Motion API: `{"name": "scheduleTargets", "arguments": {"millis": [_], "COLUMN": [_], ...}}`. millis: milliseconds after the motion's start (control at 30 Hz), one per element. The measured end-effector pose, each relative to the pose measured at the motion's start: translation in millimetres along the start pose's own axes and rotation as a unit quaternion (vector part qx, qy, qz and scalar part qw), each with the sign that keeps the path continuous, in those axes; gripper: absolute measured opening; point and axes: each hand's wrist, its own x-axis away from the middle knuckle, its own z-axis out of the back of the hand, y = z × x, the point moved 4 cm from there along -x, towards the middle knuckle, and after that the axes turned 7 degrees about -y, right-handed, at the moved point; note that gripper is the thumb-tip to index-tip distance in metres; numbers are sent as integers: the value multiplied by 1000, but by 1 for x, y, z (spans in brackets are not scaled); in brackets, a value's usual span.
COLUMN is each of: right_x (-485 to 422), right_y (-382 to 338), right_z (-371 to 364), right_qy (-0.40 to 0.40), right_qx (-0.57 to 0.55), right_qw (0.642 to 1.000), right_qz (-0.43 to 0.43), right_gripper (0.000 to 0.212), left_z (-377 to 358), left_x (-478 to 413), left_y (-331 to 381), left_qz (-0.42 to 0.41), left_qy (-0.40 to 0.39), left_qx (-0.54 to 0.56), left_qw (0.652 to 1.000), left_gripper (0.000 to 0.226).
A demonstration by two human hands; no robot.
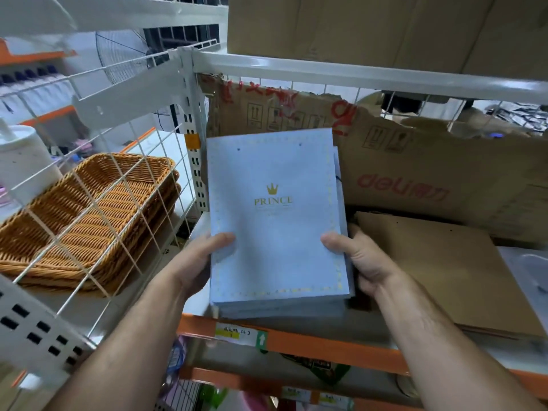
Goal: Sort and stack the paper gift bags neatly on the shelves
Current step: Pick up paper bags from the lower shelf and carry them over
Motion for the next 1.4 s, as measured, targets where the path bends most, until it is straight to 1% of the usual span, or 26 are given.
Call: {"name": "scheduleTargets", "arguments": {"millis": [33,100,133,200,233,300,367,467,567,600,667,767,800,867,900,933,967,1000,1033,1100,1167,1267,1333,1400], "right_x": [2,8,10,11,11,12,16,19,20,21,22,22,22,20,21,21,21,21,22,21,19,17,16,14], "right_y": [-8,-27,-35,-43,-42,-29,-11,2,0,1,-2,-6,-6,-3,-2,-1,1,3,3,5,6,6,4,1], "right_z": [0,-2,-4,-6,-7,-7,-5,-1,0,1,1,-1,-2,0,0,0,1,1,1,3,5,4,3,1], "right_qy": [-15,-34,-46,-86,-104,-124,-124,-140,-151,-141,-117,-115,-122,-118,-112,-107,-102,-105,-107,-95,-77,-66,-66,-74], "right_qx": [19,53,62,94,120,146,130,90,98,101,112,134,142,143,138,137,142,150,155,154,147,148,124,114], "right_qw": [999,996,993,986,981,978,982,984,981,981,982,978,976,977,979,980,980,978,977,978,980,980,984,984], "right_qz": [29,69,85,111,111,78,55,64,78,85,99,114,114,104,96,91,92,96,99,103,107,113,110,112], "right_gripper": [110,100,95,95,98,97,95,97,97,96,94,74,73,82,87,88,85,80,79,92,101,101,98,92], "left_z": [0,-4,-6,-7,-8,-9,-10,-14,-19,-19,-19,-14,-15,-19,-20,-19,-18,-16,-14,-10,-8,-10,-7,-3], "left_x": [0,2,4,6,7,10,13,16,15,15,14,15,17,20,21,22,22,22,21,18,15,11,6,0], "left_y": [6,20,27,37,39,38,32,27,29,30,32,35,35,32,29,25,22,20,20,19,18,9,2,-6], "left_qz": [-42,-112,-137,-164,-167,-157,-133,-116,-114,-117,-127,-137,-136,-141,-142,-137,-131,-127,-123,-113,-124,-115,-101,-82], "left_qy": [-23,-61,-75,-97,-109,-132,-155,-182,-191,-190,-181,-170,-183,-235,-254,-269,-273,-257,-228,-175,-160,-169,-170,-159], "left_qx": [-12,-24,-27,-46,-60,-84,-95,-91,-99,-98,-91,-83,-77,-67,-57,-41,-27,-26,-42,-95,-121,-129,-111,-93], "left_qw": [999,992,987,981,978,975,974,972,970,970,971,972,970,959,955,952,953,958,965,973,972,970,974,979], "left_gripper": [81,82,81,79,78,80,91,104,110,107,94,76,71,66,67,70,72,74,74,72,61,55,60,79]}}
